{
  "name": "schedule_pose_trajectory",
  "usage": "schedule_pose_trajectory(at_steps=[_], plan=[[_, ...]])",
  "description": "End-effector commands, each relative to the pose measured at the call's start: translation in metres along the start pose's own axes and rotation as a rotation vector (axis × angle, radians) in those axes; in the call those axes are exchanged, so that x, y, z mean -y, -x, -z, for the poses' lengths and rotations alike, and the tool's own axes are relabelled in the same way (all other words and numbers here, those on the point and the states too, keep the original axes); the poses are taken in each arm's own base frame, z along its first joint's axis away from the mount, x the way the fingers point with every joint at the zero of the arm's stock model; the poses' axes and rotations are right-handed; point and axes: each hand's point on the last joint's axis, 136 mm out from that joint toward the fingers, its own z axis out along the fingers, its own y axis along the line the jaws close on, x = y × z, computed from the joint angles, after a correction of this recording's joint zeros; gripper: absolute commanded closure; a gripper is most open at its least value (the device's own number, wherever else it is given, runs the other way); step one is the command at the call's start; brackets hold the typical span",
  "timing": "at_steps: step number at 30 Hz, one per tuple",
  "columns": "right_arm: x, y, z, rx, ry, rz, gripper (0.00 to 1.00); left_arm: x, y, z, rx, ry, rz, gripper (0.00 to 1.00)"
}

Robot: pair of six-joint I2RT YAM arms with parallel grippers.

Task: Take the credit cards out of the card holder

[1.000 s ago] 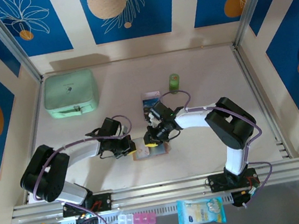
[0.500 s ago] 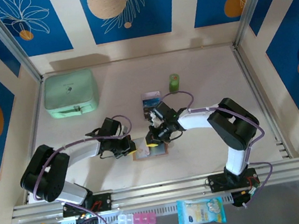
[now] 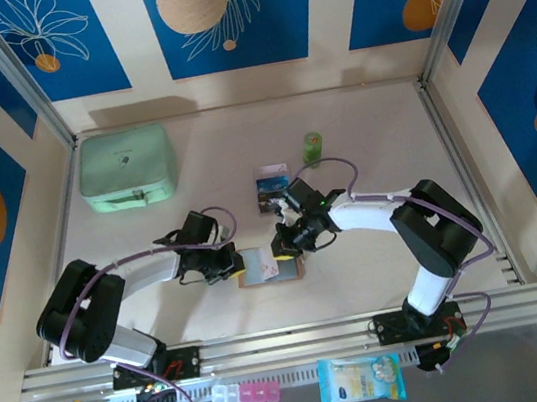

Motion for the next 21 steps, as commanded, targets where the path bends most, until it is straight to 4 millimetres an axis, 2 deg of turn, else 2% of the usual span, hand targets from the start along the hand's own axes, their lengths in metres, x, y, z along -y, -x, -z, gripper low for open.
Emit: schedule_pose_trajectory(at_steps=[1,21], plan=[[0.008,-0.003,0.011,0.000,-0.070,0.004,0.94,-0.023,-0.010,-0.002,-0.035,0.081,0.042,1.00],[0.007,-0.005,0.008,-0.010,-0.142,0.026,0.95,0.003,-0.009,-0.009,-0.055,0.032,-0.004,1.00]])
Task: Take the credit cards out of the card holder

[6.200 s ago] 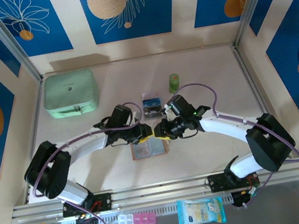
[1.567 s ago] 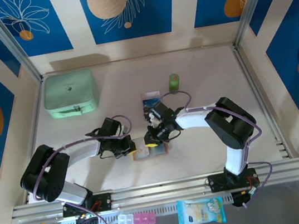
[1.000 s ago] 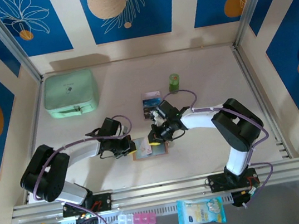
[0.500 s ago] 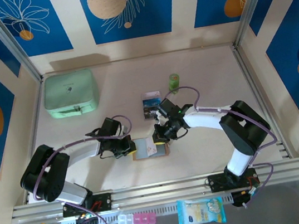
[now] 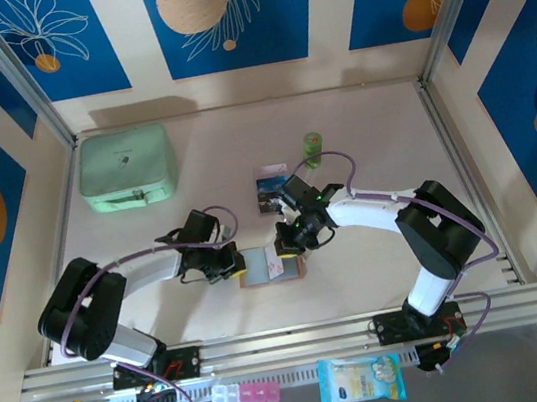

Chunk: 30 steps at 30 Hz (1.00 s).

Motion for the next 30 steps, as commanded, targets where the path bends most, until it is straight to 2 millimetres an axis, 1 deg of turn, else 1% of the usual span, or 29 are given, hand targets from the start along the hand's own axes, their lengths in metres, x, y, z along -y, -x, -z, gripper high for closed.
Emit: schedule_pose_trajectory(at_steps=[1,8,18,22,25,30], plan=[[0.001,-0.003,-0.001,-0.016,-0.026,0.006,0.95,-0.002,-0.007,-0.008,-0.040,0.029,0.004,1.00],[0.000,-0.004,-0.001,-0.017,-0.023,0.006,0.95,0.004,-0.011,-0.019,-0.063,0.030,-0.011,1.00],[0.001,-0.004,-0.005,-0.021,-0.021,0.001,0.95,0.019,-0.010,-0.022,-0.071,0.019,-0.043,1.00],[-0.001,-0.003,-0.004,-0.022,-0.019,0.002,0.95,0.020,-0.010,-0.025,-0.078,0.023,-0.048,1.00],[-0.006,-0.001,0.002,-0.008,-0.017,0.013,0.95,0.018,-0.010,-0.022,-0.066,0.043,-0.052,1.00],[-0.016,0.006,0.025,0.031,-0.024,0.048,0.95,0.010,-0.008,-0.011,-0.033,0.085,-0.058,1.00]])
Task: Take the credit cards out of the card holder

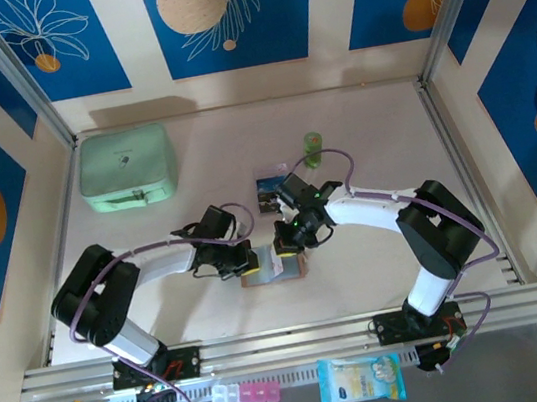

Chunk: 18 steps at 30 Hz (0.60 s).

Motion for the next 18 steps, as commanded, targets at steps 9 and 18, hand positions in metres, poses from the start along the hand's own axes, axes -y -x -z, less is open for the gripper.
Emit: schedule_pose_trajectory(at_steps=[9,18], plan=[[-0.016,0.011,0.054,0.059,-0.052,0.271,0.96,-0.021,-0.003,0.017,0.033,0.078,0.017,1.00],[-0.008,0.042,0.082,0.065,-0.169,0.795,1.00,-0.019,0.001,0.024,0.054,0.069,0.009,0.98]])
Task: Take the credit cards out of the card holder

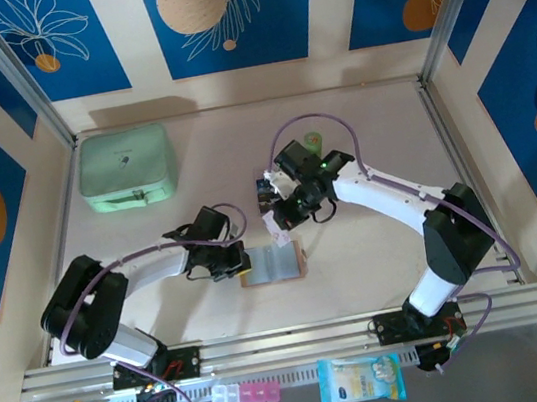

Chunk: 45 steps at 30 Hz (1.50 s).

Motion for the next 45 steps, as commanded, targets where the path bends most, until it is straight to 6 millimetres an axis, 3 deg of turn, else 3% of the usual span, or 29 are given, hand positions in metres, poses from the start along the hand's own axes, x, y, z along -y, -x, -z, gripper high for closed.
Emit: schedule_pose_trajectory(at_steps=[1,5,8,19,27,34,42,45], plan=[[0.017,-0.002,0.005,-0.049,-0.048,0.311,1.00,-0.007,-0.001,0.007,0.012,0.019,-0.012,0.98],[0.025,0.009,0.011,-0.057,-0.082,0.548,1.00,-0.008,0.000,0.011,0.020,0.020,-0.011,0.98],[0.044,0.019,0.012,-0.078,-0.177,0.677,1.00,-0.010,0.001,0.014,0.032,0.023,-0.007,0.97],[0.068,0.080,0.035,0.008,-0.138,0.777,1.00,-0.017,0.004,0.028,0.071,0.023,0.007,0.90],[0.085,0.116,0.031,0.032,-0.131,0.797,1.00,-0.029,0.006,0.038,0.102,0.040,0.034,0.82],[0.103,0.133,0.018,0.028,-0.139,0.804,1.00,-0.036,0.009,0.044,0.115,0.052,0.053,0.81],[0.118,0.135,0.000,0.000,-0.131,0.799,1.00,-0.044,0.010,0.045,0.117,0.062,0.074,0.81],[0.120,0.135,-0.002,0.000,-0.129,0.795,0.94,-0.046,0.011,0.045,0.118,0.062,0.078,0.80]])
